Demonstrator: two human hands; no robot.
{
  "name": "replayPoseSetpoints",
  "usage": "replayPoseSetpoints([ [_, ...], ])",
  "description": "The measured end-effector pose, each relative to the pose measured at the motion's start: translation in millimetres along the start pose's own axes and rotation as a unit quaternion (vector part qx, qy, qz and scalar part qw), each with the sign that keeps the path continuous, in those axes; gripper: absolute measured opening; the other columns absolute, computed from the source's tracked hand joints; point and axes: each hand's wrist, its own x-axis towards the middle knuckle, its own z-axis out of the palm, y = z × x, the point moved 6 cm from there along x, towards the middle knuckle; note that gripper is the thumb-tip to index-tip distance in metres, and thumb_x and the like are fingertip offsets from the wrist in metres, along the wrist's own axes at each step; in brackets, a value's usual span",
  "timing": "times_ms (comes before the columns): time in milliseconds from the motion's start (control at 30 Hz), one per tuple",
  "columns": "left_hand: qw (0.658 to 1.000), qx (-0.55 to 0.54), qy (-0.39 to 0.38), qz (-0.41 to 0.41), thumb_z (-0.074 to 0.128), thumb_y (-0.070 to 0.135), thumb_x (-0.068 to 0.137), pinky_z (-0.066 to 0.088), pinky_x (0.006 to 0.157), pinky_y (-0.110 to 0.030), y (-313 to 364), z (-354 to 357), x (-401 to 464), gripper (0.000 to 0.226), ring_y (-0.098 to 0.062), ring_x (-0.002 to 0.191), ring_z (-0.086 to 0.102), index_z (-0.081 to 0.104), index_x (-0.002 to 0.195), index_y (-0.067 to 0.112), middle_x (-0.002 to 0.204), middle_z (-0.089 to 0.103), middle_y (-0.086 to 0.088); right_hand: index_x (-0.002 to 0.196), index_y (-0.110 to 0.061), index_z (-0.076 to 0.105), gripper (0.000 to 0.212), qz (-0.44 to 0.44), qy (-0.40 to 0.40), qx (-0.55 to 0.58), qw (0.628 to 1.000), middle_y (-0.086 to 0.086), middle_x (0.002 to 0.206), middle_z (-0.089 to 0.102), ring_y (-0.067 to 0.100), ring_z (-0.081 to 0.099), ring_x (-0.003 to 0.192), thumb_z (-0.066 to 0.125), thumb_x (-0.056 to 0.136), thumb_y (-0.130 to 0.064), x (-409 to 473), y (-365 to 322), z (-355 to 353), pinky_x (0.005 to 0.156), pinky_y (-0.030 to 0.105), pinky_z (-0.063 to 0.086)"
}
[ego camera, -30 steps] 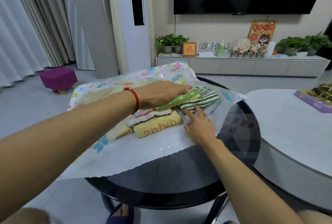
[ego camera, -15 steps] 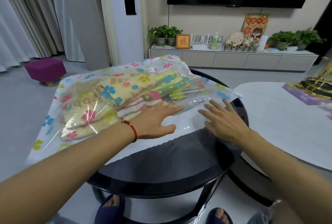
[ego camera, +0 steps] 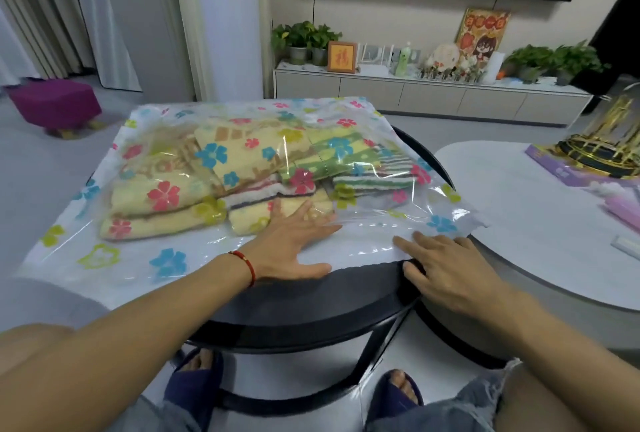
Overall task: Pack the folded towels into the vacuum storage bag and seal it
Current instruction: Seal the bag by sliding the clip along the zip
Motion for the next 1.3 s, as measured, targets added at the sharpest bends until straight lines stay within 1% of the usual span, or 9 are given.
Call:
replayPoseSetpoints([
  [200, 0.998, 0.016, -0.057, 0.024, 0.046, 0.068, 0.088, -0.015, 0.111, -0.069, 5.3, -6.2, 8.7, 0.07, -0.017, 0.152, -0.006, 0.03, 0.151, 0.042, 0.158, 0.031, 0.013, 0.084, -0.021, 0.067, 0.035, 0.022, 0.177, 0.019, 0.984, -0.001, 0.073, 0.068, 0.028, 0.067, 0.068, 0.04, 0.092, -0.043, -3.8, -39.1, -36.6, 0.057, 0.033, 0.053],
  [267, 0.997, 0.033, -0.056, 0.031, 0.048, 0.065, 0.091, -0.012, 0.111, -0.07, 14.8, -6.8, 2.2, 0.064, -0.021, 0.153, -0.003, 0.038, 0.148, 0.04, 0.159, 0.028, 0.015, 0.108, -0.022, 0.072, 0.03, -0.034, 0.256, 0.078, 0.963, -0.001, 0.1, 0.073, 0.026, 0.069, 0.089, 0.051, 0.093, -0.037, 5.7, -51.0, -50.0, 0.072, 0.037, 0.057],
  [400, 0.995, -0.079, -0.013, 0.054, 0.062, 0.042, 0.091, 0.014, 0.118, -0.046, 22.9, -30.8, -24.1, 0.026, -0.018, 0.149, 0.021, 0.076, 0.11, 0.031, 0.153, 0.043, 0.009, 0.149, -0.035, 0.049, 0.049, -0.116, 0.079, 0.081, 0.987, -0.003, 0.155, 0.047, 0.021, 0.042, 0.14, 0.048, 0.102, -0.049, 42.3, -75.9, -24.5, 0.113, 0.043, 0.033],
  [533, 0.97, -0.2, 0.095, -0.1, 0.066, 0.038, 0.084, 0.037, 0.11, -0.029, -24.9, -76.5, -74.1, 0.014, 0.003, 0.124, 0.05, 0.077, 0.083, 0.029, 0.13, 0.063, 0.019, 0.149, -0.037, 0.046, 0.058, -0.106, 0.052, 0.028, 0.993, -0.001, 0.152, 0.047, 0.025, 0.042, 0.137, 0.031, 0.098, -0.062, 46.1, -91.4, -16.9, 0.11, 0.045, 0.037],
  [700, 0.952, -0.072, 0.196, -0.223, 0.066, 0.017, 0.084, 0.043, 0.102, -0.033, -83.3, -119.4, -146.0, 0.02, -0.016, 0.113, 0.058, 0.075, 0.102, 0.021, 0.114, 0.071, 0.005, 0.146, -0.033, 0.052, 0.054, -0.146, 0.086, 0.057, 0.984, -0.001, 0.148, 0.054, 0.026, 0.048, 0.137, 0.043, 0.099, -0.058, 42.5, -143.4, -27.8, 0.111, 0.049, 0.038],
  [900, 0.857, 0.006, 0.189, -0.48, 0.055, 0.015, 0.085, 0.045, 0.1, -0.043, -157.9, -153.5, -232.8, 0.046, -0.037, 0.119, 0.053, 0.059, 0.13, 0.019, 0.13, 0.061, -0.01, 0.142, -0.023, 0.057, 0.05, -0.203, 0.152, 0.176, 0.951, 0.008, 0.148, 0.054, 0.031, 0.049, 0.135, 0.059, 0.097, -0.045, 52.3, -273.5, -47.5, 0.114, 0.047, 0.037],
  [1067, 0.766, -0.285, 0.163, -0.553, 0.054, 0.012, 0.089, 0.059, 0.066, -0.041, -174.4, -134.6, -268.0, 0.021, -0.029, 0.063, 0.066, 0.063, 0.105, 0.002, 0.096, 0.071, -0.024, 0.144, -0.026, 0.054, 0.052, -0.207, 0.193, 0.242, 0.928, 0.005, 0.149, 0.049, 0.03, 0.041, 0.138, 0.061, 0.094, -0.041, 79.6, -367.7, -76.0, 0.114, 0.05, 0.032],
  [1233, 0.824, 0.005, 0.138, -0.549, 0.06, 0.016, 0.086, 0.05, 0.084, -0.043, -164.2, -144.4, -253.8, 0.042, -0.037, 0.106, 0.058, 0.058, 0.128, 0.017, 0.118, 0.063, -0.015, 0.127, -0.022, 0.069, 0.035, -0.232, 0.197, 0.26, 0.916, -0.001, 0.126, 0.067, 0.026, 0.059, 0.122, 0.061, 0.096, -0.034, 77.5, -358.8, -78.0, 0.108, 0.047, 0.039],
  [1300, 0.872, 0.095, 0.166, -0.451, 0.058, 0.014, 0.085, 0.046, 0.091, -0.046, -134.1, -142.2, -212.6, 0.047, -0.037, 0.114, 0.051, 0.057, 0.131, 0.019, 0.124, 0.059, -0.013, 0.117, -0.015, 0.074, 0.027, -0.215, 0.242, 0.263, 0.909, 0.003, 0.116, 0.071, 0.028, 0.064, 0.112, 0.066, 0.092, -0.023, 70.9, -316.2, -76.2, 0.099, 0.045, 0.046],
])
